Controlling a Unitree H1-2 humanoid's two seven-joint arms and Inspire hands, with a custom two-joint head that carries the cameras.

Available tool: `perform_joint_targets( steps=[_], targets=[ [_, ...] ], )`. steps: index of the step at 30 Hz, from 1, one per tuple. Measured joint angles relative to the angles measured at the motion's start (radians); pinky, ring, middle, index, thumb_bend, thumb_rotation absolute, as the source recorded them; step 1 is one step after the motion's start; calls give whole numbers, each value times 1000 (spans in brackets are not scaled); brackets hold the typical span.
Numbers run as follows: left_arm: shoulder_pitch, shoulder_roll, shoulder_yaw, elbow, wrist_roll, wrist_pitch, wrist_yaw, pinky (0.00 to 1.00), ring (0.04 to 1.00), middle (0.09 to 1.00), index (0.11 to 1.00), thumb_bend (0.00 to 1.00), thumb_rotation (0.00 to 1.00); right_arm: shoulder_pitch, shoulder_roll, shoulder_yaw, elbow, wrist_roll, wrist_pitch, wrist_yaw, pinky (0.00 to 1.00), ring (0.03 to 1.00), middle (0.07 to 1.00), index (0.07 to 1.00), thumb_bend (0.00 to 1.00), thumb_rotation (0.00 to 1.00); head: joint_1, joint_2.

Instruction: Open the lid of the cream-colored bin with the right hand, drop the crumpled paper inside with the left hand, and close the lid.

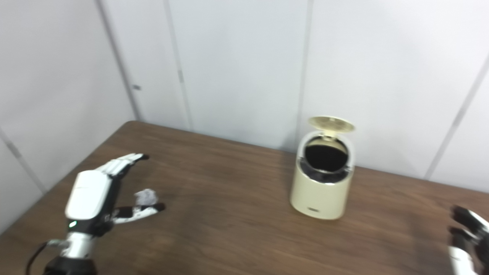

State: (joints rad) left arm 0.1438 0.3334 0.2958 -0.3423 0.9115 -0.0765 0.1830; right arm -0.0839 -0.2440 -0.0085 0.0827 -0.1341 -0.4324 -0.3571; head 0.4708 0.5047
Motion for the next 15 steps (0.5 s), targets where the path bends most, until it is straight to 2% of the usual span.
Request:
perform_joint_targets(
  steps=[2,4,8,10,14,15],
  targets=[
    [-2,-1,-9,-20,39,48,-32,599,803,880,864,1000,536,-5,-9,-1,8,8,-1,5,588,724,732,696,398,794,15,2],
    [-6,-2,-29,-18,71,81,-55,595,801,877,862,1000,529,-10,-12,-15,20,27,0,20,579,714,725,690,427,776,47,2],
    [-19,-1,-63,10,90,99,-61,633,836,898,872,1000,502,-14,-14,-23,30,34,0,29,562,698,715,684,447,779,92,-2],
    [-25,7,-80,54,114,101,-56,645,853,904,880,1000,523,-18,-15,-26,36,34,0,32,554,691,712,683,461,795,92,-2],
    [-32,50,-131,190,170,113,-39,799,926,933,909,1000,538,-24,-26,-30,48,32,0,33,553,689,712,685,465,824,112,-3],
    [-36,56,-141,218,182,123,-38,835,931,930,909,1000,574,-26,-28,-31,52,31,0,33,550,688,712,686,465,837,112,-3]
  ],
)
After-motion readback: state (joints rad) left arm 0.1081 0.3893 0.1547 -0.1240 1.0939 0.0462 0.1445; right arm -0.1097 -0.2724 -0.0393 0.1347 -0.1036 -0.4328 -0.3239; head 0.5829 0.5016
